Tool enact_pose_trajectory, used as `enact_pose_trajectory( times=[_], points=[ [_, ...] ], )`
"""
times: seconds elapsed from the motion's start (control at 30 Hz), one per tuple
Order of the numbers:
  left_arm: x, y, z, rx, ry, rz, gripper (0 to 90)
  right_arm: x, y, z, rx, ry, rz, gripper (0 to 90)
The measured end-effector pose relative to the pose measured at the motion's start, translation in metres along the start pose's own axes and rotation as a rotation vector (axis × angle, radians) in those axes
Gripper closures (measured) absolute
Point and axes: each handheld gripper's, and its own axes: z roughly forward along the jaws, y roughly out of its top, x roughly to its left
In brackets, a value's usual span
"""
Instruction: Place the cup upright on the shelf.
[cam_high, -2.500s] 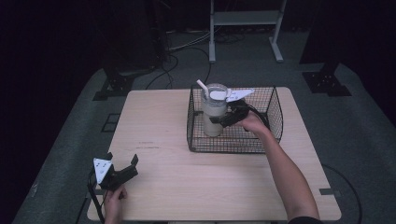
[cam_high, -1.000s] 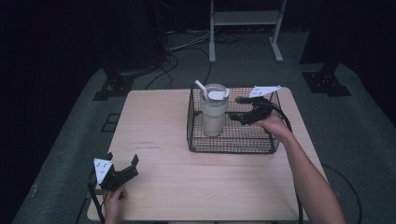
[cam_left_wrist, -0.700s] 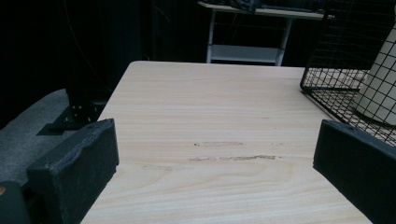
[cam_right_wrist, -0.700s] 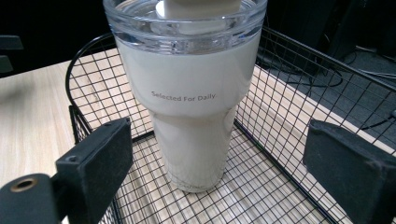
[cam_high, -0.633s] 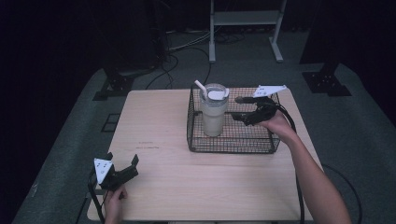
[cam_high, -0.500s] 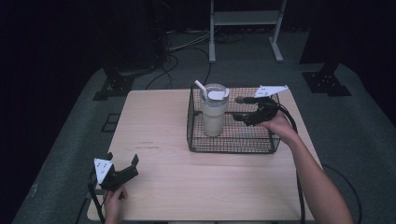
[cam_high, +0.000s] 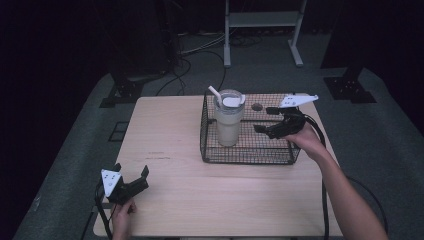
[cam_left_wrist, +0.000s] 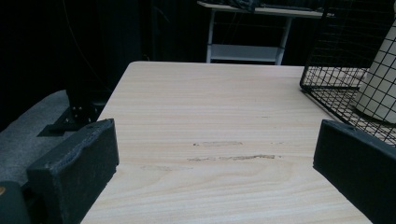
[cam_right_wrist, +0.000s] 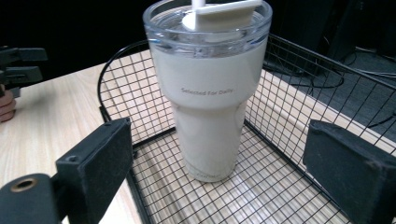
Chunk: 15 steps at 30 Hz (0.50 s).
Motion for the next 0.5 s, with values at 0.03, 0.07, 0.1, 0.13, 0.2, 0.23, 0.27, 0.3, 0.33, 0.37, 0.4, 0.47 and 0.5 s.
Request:
enact_pose_trajectory(
  times=[0.03,0.07,0.1,0.13,0.2,0.23,0.27,0.3,0.33,0.37,0.4,0.47,0.5],
  points=[
    [0.000,0.000,0.000,0.000,0.000,0.000,0.0,0.001,-0.001,-0.001,0.002,0.002,-0.001,7.8],
    [0.000,0.000,0.000,-0.001,0.001,0.000,0.0,0.002,-0.001,-0.002,0.009,0.001,-0.002,7.8],
    [0.000,0.000,0.000,0.001,0.000,0.001,0.0,0.002,-0.002,-0.004,0.013,0.003,-0.001,7.8],
    [0.000,0.000,0.000,0.001,0.000,0.001,0.0,0.003,-0.003,-0.005,0.007,0.003,-0.002,7.8],
    [0.000,0.000,0.000,0.000,0.001,0.003,0.0,0.004,-0.004,-0.008,-0.001,0.003,-0.002,7.8],
    [0.000,0.000,0.000,0.000,0.001,0.004,0.0,0.005,-0.005,-0.009,-0.004,0.005,-0.003,7.8],
    [0.000,0.000,0.000,0.000,0.001,0.004,0.0,0.005,-0.005,-0.009,-0.004,0.005,-0.003,7.8],
    [0.000,0.000,0.000,-0.002,0.000,0.003,0.0,0.005,-0.006,-0.010,-0.004,0.004,-0.002,7.8],
    [0.000,0.000,0.000,0.000,0.000,0.004,0.0,0.006,-0.008,-0.012,-0.003,0.005,0.000,7.8],
    [0.000,0.000,0.000,0.000,0.000,0.004,0.0,0.006,-0.008,-0.012,-0.003,0.005,0.000,7.8],
    [0.000,0.000,0.000,0.000,0.000,0.004,0.0,0.007,-0.011,-0.015,-0.002,0.007,0.005,7.8],
    [0.000,0.000,0.000,0.000,0.000,0.005,0.0,0.008,-0.013,-0.017,-0.001,0.011,0.007,7.8],
    [0.000,0.000,0.000,0.000,0.000,0.005,0.0,0.008,-0.013,-0.017,-0.001,0.011,0.007,7.8]
  ],
)
